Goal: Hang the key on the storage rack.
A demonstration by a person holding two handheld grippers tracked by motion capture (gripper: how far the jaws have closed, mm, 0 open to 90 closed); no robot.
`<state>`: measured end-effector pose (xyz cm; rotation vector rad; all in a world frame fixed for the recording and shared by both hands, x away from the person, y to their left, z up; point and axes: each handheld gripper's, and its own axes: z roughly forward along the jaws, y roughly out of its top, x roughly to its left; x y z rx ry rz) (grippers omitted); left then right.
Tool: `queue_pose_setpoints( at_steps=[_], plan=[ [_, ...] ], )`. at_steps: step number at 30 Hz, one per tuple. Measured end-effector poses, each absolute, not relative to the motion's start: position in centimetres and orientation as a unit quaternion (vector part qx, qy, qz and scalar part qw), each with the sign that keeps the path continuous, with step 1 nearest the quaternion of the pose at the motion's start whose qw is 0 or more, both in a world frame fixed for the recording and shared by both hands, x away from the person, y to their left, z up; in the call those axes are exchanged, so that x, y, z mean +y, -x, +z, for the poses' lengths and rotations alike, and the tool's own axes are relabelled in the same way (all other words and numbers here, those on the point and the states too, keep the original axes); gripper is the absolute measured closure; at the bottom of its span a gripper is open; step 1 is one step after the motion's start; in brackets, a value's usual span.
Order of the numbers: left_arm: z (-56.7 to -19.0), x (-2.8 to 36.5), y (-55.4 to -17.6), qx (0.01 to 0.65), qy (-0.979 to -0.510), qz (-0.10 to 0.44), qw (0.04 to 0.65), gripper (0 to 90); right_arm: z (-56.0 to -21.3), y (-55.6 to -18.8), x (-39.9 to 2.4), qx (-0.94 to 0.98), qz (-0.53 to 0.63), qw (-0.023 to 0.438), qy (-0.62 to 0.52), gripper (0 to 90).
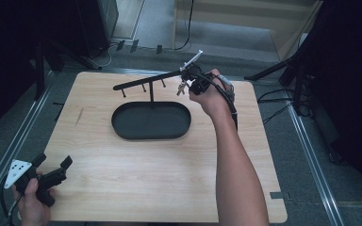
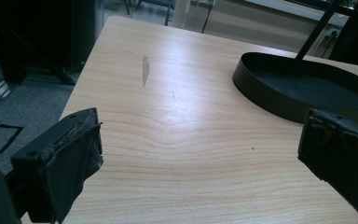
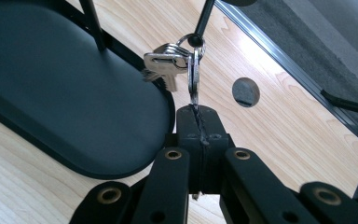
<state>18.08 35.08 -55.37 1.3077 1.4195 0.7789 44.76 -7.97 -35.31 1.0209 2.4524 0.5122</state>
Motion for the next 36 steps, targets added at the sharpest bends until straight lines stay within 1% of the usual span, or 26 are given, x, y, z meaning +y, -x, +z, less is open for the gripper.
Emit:
queue_pose_setpoints(
  at_steps=[6,12,20,31,32,33,34,35,36],
  plan=[
    [-55.4,35.0,-18.1,0.588,-0.542,0.323,0.506,0.0,-35.1,-44.4,-7.9,0.887,0.192,0.218,-0.359,90.0],
    [-55.4,35.0,-18.1,0.588,-0.542,0.324,0.505,0.0,-34.9,-44.0,-7.8,0.896,0.194,0.208,-0.341,90.0],
    [-55.4,35.1,-18.1,0.588,-0.543,0.322,0.506,0.0,-35.3,-44.2,-8.6,0.894,0.186,0.203,-0.354,89.9],
    [-55.4,35.1,-18.1,0.588,-0.542,0.322,0.506,0.0,-36.2,-44.6,-8.6,0.884,0.190,0.218,-0.367,89.6],
    [-55.4,35.1,-18.1,0.588,-0.542,0.322,0.506,0.0,-36.4,-44.7,-8.6,0.880,0.193,0.221,-0.373,86.3],
    [-55.4,35.1,-18.1,0.588,-0.542,0.322,0.506,0.0,-36.4,-44.7,-8.6,0.880,0.193,0.221,-0.373,86.3],
    [-55.4,35.1,-18.1,0.588,-0.542,0.322,0.506,0.0,-36.5,-44.9,-8.8,0.873,0.205,0.219,-0.385,72.1],
    [-55.4,35.1,-18.1,0.588,-0.542,0.322,0.506,0.0,-36.5,-44.9,-8.8,0.873,0.205,0.219,-0.385,72.1],
    [-55.4,35.1,-18.1,0.588,-0.542,0.322,0.506,0.0,-36.7,-45.2,-9.0,0.872,0.204,0.209,-0.394,67.7]
  ],
)
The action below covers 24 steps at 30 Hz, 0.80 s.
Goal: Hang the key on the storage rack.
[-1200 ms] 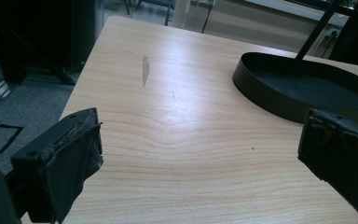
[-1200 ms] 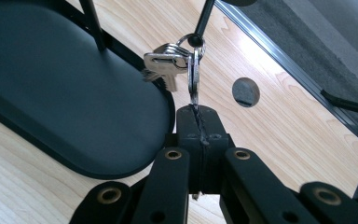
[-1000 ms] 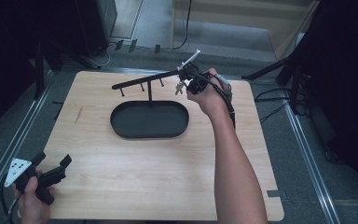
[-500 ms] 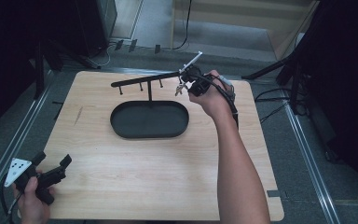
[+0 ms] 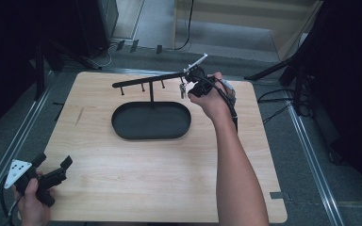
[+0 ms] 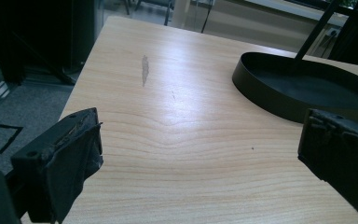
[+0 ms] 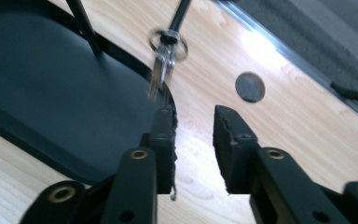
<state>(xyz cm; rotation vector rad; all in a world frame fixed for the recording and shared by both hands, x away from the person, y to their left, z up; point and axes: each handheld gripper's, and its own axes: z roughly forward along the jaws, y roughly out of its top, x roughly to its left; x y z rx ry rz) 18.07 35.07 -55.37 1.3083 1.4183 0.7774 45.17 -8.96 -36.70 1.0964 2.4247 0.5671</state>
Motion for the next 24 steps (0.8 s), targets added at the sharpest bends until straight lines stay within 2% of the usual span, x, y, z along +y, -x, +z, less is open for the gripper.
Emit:
queue_pose_setpoints(
  at_steps=[4,11,24],
  plan=[
    [-55.4,35.1,-18.1,0.588,-0.542,0.323,0.506,0.0,-37.1,-45.3,-9.5,0.868,0.193,0.202,-0.410,62.9],
    [-55.4,35.0,-18.1,0.588,-0.543,0.323,0.506,0.0,-38.1,-45.2,-10.7,0.864,0.180,0.189,-0.430,62.3],
    [-55.4,35.0,-18.1,0.586,-0.545,0.324,0.504,0.0,-42.0,-43.9,-14.7,0.854,0.165,0.163,-0.466,57.3]
  ],
)
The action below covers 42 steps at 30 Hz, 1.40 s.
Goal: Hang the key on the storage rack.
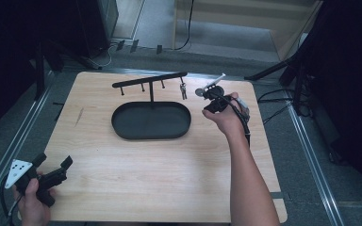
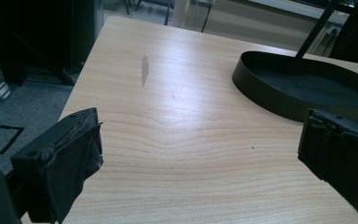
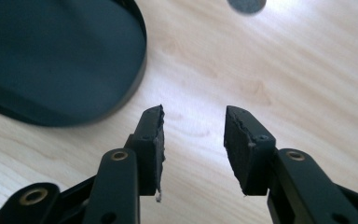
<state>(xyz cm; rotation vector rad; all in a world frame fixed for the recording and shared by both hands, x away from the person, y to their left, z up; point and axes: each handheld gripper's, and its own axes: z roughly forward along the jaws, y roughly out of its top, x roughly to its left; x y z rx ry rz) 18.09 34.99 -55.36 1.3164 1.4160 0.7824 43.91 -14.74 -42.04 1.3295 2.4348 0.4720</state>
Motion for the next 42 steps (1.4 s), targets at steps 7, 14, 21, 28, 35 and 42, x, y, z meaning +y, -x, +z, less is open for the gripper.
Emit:
queue_pose_setpoints(
  at_steps=[7,14,21,28,35,42],
  plan=[
    [-55.4,35.0,-18.1,0.587,-0.546,0.325,0.503,0.0,-43.8,-42.4,-17.2,0.848,0.168,0.146,-0.481,50.5],
    [-55.4,34.9,-18.1,0.586,-0.546,0.325,0.502,0.0,-45.2,-40.6,-19.7,0.827,0.175,0.139,-0.517,36.1],
    [-55.4,34.9,-18.1,0.586,-0.546,0.326,0.502,0.0,-46.1,-38.8,-22.4,0.797,0.169,0.146,-0.561,11.9],
    [-55.4,34.9,-18.1,0.585,-0.547,0.325,0.503,0.0,-48.1,-36.0,-25.2,0.775,0.166,0.163,-0.588,0.0],
    [-55.3,34.8,-18.1,0.584,-0.549,0.326,0.501,0.0,-50.1,-32.7,-28.2,0.746,0.201,0.170,-0.611,0.0],
    [-55.3,34.7,-18.0,0.584,-0.550,0.328,0.500,0.0,-52.6,-28.9,-30.5,0.733,0.270,0.174,-0.599,0.0]
  ],
)
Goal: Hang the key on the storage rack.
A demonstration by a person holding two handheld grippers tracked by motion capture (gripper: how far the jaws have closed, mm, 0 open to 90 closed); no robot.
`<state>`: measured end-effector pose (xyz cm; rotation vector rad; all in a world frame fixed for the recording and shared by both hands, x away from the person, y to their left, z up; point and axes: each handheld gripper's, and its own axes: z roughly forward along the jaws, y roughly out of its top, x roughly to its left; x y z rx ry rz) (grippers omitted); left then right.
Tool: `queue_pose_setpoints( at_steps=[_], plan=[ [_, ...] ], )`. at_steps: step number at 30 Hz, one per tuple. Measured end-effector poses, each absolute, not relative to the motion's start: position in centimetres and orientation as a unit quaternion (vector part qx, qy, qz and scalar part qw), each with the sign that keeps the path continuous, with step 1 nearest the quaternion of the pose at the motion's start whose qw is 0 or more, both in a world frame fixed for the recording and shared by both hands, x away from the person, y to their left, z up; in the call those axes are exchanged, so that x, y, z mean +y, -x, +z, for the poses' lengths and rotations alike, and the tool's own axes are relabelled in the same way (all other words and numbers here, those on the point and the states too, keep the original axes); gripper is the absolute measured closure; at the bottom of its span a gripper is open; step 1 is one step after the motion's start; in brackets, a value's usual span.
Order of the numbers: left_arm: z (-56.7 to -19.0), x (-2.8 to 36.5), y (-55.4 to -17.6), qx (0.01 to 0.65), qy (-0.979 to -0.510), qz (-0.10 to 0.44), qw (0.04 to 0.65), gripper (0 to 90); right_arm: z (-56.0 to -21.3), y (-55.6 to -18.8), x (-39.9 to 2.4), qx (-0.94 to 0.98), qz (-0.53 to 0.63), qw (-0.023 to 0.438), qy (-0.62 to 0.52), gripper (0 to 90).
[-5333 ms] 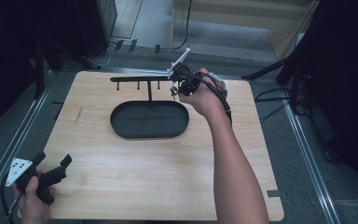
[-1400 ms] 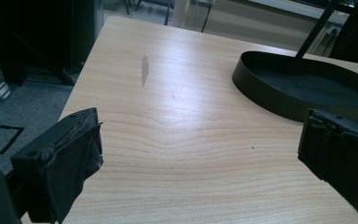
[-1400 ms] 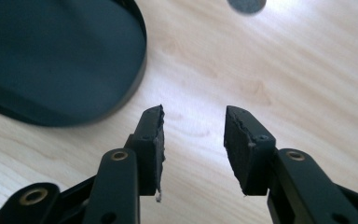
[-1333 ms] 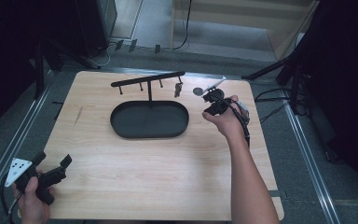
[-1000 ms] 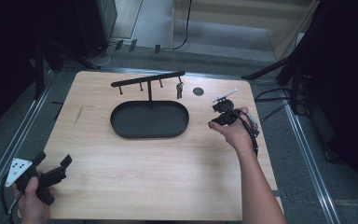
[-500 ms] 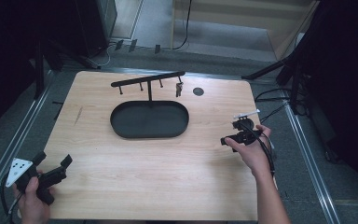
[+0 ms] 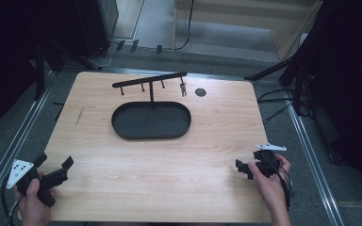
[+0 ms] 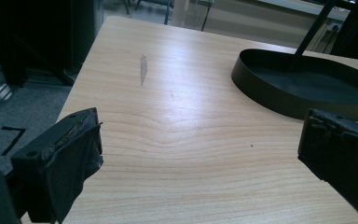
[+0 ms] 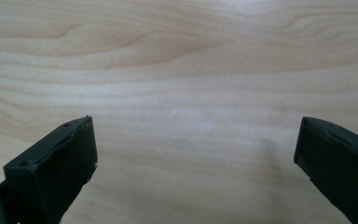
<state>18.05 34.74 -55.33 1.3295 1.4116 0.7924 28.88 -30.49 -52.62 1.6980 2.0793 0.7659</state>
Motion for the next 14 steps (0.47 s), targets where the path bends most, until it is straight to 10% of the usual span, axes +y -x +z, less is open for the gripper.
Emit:
queue_pose_setpoints(
  at_steps=[14],
  plan=[
    [-55.3,34.5,-18.2,0.591,-0.549,0.336,0.487,0.0,-53.7,-23.4,-33.2,0.657,0.391,0.256,-0.592,0.0]
  ],
)
